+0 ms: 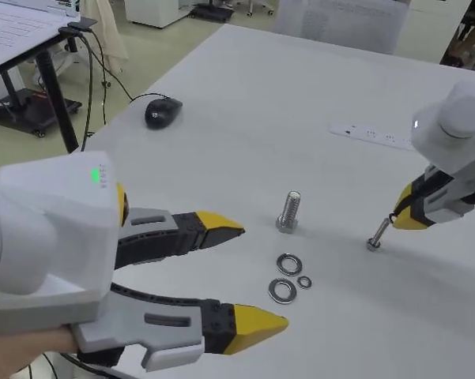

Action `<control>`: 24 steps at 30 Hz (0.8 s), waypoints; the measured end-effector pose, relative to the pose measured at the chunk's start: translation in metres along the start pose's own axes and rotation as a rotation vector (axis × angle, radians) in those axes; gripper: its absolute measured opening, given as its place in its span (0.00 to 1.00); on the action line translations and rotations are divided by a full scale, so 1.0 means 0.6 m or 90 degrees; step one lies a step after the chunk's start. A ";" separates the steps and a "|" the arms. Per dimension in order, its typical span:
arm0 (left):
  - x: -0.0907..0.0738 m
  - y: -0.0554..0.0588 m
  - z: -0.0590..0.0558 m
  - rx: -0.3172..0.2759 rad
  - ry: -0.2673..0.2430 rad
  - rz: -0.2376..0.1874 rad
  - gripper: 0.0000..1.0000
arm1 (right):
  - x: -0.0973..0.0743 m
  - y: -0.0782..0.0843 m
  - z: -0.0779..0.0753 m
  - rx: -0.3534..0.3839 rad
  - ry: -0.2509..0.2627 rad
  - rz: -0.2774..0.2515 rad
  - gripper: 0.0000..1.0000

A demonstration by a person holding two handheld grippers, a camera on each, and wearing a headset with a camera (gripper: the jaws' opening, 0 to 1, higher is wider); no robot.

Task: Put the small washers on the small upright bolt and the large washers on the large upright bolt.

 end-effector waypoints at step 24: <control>0.000 0.007 0.003 -0.012 -0.004 0.007 0.53 | 0.050 0.012 0.000 -0.020 -0.021 0.012 0.12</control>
Point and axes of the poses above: the centre of the closed fingertips' face, and the gripper's own axes: x roughly forward along the fingers, z roughly to its left, y roughly out of its underside, the point moved 7 cm from there along -x, roughly backward along the fingers, and after that the axes turned 5 degrees about -x, right-handed, at the moved point
